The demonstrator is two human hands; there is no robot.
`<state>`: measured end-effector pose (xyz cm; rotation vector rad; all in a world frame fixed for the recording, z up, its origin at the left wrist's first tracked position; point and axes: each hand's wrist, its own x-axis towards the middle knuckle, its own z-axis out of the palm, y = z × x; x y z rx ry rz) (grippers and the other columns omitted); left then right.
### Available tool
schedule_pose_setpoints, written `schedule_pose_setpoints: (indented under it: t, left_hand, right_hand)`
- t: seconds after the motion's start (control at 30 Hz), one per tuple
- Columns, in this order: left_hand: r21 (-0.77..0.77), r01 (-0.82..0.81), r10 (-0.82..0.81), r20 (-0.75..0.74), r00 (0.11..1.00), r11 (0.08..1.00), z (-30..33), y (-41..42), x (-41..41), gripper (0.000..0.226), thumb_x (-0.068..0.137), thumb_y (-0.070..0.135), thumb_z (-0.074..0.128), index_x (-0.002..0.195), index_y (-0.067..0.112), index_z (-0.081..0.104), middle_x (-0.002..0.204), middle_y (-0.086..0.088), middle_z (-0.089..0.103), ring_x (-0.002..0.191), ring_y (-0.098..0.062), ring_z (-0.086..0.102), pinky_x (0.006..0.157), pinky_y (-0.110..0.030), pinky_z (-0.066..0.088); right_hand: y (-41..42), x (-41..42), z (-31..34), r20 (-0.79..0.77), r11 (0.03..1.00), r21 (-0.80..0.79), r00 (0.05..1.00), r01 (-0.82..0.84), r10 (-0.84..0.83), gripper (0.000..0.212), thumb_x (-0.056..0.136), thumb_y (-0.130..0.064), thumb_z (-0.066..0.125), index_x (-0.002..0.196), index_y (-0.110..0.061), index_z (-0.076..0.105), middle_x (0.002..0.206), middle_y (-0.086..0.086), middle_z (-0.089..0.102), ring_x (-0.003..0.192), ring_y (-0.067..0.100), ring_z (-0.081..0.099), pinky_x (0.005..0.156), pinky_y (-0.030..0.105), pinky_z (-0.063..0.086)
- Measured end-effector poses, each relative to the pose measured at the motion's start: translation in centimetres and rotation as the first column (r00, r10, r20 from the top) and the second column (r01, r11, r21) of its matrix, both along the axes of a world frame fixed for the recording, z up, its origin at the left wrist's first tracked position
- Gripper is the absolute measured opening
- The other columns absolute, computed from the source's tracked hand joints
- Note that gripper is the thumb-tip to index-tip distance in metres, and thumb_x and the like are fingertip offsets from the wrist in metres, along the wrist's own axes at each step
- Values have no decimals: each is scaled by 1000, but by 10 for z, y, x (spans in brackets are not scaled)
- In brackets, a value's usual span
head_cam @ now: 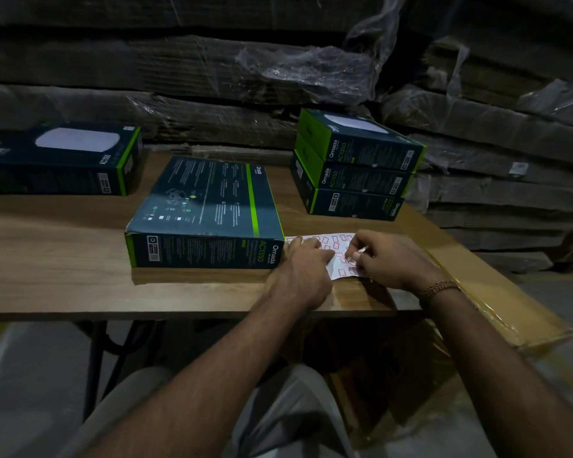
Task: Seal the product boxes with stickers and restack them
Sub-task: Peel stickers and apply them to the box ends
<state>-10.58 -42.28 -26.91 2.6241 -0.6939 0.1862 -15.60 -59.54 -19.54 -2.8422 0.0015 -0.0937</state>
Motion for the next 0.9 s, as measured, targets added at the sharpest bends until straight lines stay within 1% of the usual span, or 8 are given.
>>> schedule_pose_setpoints:
  t: [0.17, 0.37, 0.43, 0.5, 0.57, 0.63, 0.8, 0.9]
  left_hand:
    - [-66, 5, -8, -38, 999, 998, 7, 2, -9, 68, 100, 4, 48, 164, 24, 39, 169, -1, 40, 163, -33, 12, 130, -53, 24]
    - [-250, 65, -51, 63, 997, 966, 13, 11, -19, 65, 98, -7, 53, 159, 15, 48, 167, -6, 44, 164, -26, 16, 133, -40, 3]
    - [-376, 161, -121, 129, 984, 913, 14, 18, -23, 58, 98, -5, 59, 153, 11, 55, 160, -8, 53, 161, -26, 26, 134, -41, 12]
    - [-500, 271, -130, 298, 946, 822, 18, 28, -32, 52, 92, -8, 56, 141, 6, 66, 143, -12, 66, 148, -26, 48, 127, -37, 33]
    - [-585, 315, -21, 454, 891, 747, 24, 42, -43, 47, 89, -12, 53, 129, 2, 71, 127, -12, 73, 128, -23, 63, 111, -29, 49]
    - [-610, 327, 87, 549, 831, 721, 30, 64, -50, 42, 88, -15, 55, 123, 1, 72, 117, -11, 74, 114, -21, 67, 101, -25, 52]
    - [-539, 59, 304, 558, 772, 840, 32, 145, -31, 24, 99, 0, 60, 119, 9, 70, 109, -6, 69, 107, -23, 62, 92, -36, 51]
    - [-434, -144, 368, 493, 788, 890, 31, 191, -23, 23, 103, 24, 55, 119, 18, 70, 114, -1, 68, 114, -24, 59, 103, -38, 38]
  right_hand:
    - [0, -1, -2, 4, 999, 45, 1000, 22, -22, 6, 107, -24, 61, 109, -27, 66, 104, -12, 65, 84, -1, 52, 61, 21, 32]
    - [4, -1, -3, 12, 997, 61, 999, 52, -53, 4, 104, -25, 67, 106, -28, 66, 106, -9, 65, 85, 0, 51, 62, 21, 34]
    - [6, -1, -4, 17, 996, 61, 998, 67, -68, 5, 104, -23, 66, 104, -28, 65, 108, -7, 66, 87, 5, 53, 63, 21, 34]
    - [8, 0, -2, 9, 994, 61, 996, 92, -93, 6, 104, -23, 66, 103, -28, 66, 109, -6, 67, 89, 6, 54, 63, 22, 35]
    - [13, 0, 0, -18, 989, 86, 993, 120, -118, 7, 105, -22, 65, 102, -28, 64, 109, -6, 67, 88, 4, 56, 63, 24, 39]
    - [21, 0, 3, -27, 989, 75, 992, 124, -122, 9, 106, -21, 62, 100, -27, 62, 106, -5, 67, 85, 4, 57, 62, 27, 41]
    - [57, -5, 13, 40, 992, 52, 993, 113, -115, 7, 105, -25, 62, 98, -27, 63, 102, -4, 67, 93, 16, 61, 66, 33, 44]
    - [86, -10, 23, 119, 995, 94, 992, 39, -50, 8, 103, -31, 65, 96, -28, 62, 99, -5, 67, 97, 20, 62, 79, 40, 53]
